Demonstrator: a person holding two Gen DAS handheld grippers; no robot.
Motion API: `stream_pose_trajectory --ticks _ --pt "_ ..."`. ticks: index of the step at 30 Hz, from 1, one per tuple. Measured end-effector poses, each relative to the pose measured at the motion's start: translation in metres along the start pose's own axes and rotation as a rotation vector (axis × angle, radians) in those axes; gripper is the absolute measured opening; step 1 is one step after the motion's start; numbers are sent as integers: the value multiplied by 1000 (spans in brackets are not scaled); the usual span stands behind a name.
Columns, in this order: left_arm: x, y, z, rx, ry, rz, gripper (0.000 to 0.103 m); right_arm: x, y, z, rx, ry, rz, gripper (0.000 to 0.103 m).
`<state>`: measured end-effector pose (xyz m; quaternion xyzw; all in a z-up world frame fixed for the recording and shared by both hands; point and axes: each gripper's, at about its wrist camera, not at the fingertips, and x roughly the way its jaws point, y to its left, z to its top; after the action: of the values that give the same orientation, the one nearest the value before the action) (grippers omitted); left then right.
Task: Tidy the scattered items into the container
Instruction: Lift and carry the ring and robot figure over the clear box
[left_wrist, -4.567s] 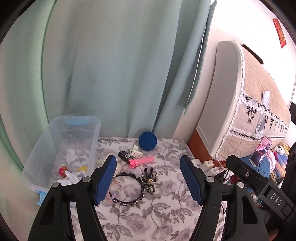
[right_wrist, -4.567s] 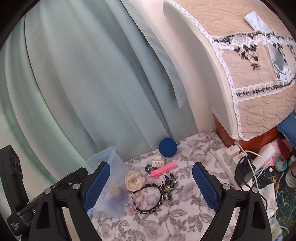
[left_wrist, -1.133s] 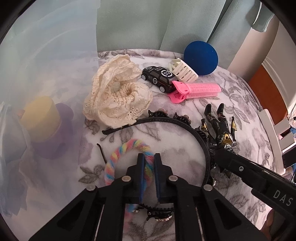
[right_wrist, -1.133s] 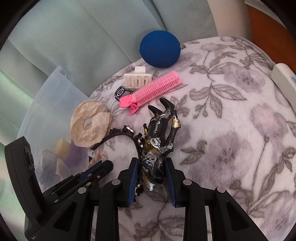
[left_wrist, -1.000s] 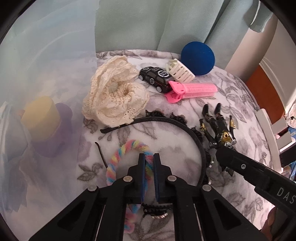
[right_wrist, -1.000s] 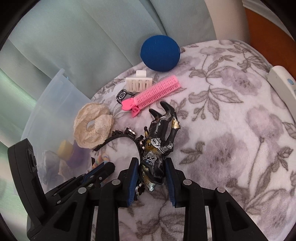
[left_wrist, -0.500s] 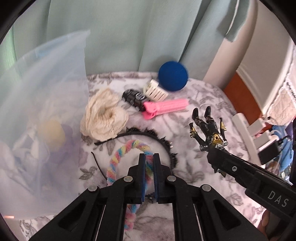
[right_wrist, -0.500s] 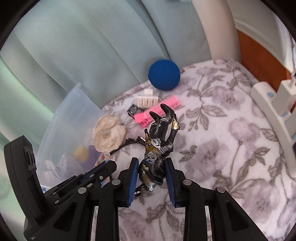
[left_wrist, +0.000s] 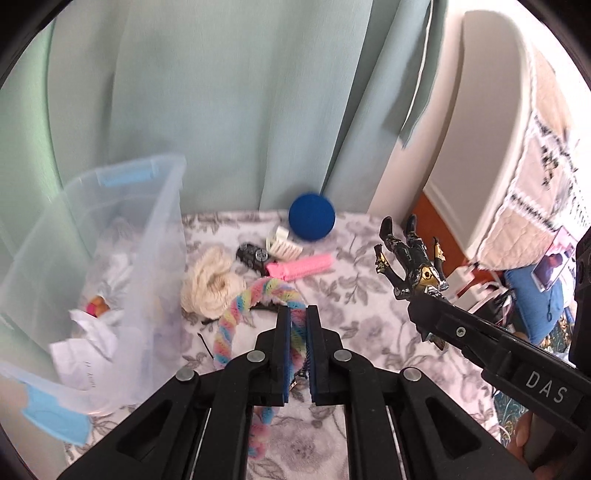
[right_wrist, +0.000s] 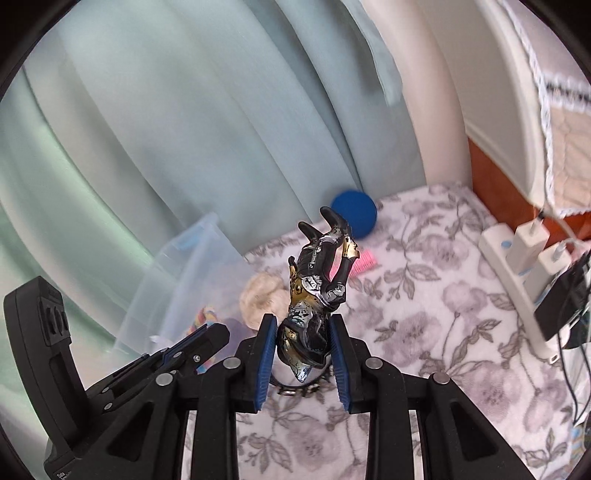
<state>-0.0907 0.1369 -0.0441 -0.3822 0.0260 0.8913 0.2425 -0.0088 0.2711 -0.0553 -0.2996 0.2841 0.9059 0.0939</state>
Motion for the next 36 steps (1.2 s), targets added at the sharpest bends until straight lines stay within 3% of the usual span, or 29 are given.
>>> stream_pose_trajectory --ticks 16,26,36 --pt "-104 8 20 -6 -222 -18 7 -81 81 18 -137 -195 67 31" --pt "-142 38 19 -54 -297 -22 7 -95 125 14 -211 -221 87 31" --pt "-152 75 17 -128 -329 -13 7 -81 159 9 -276 -189 99 31"
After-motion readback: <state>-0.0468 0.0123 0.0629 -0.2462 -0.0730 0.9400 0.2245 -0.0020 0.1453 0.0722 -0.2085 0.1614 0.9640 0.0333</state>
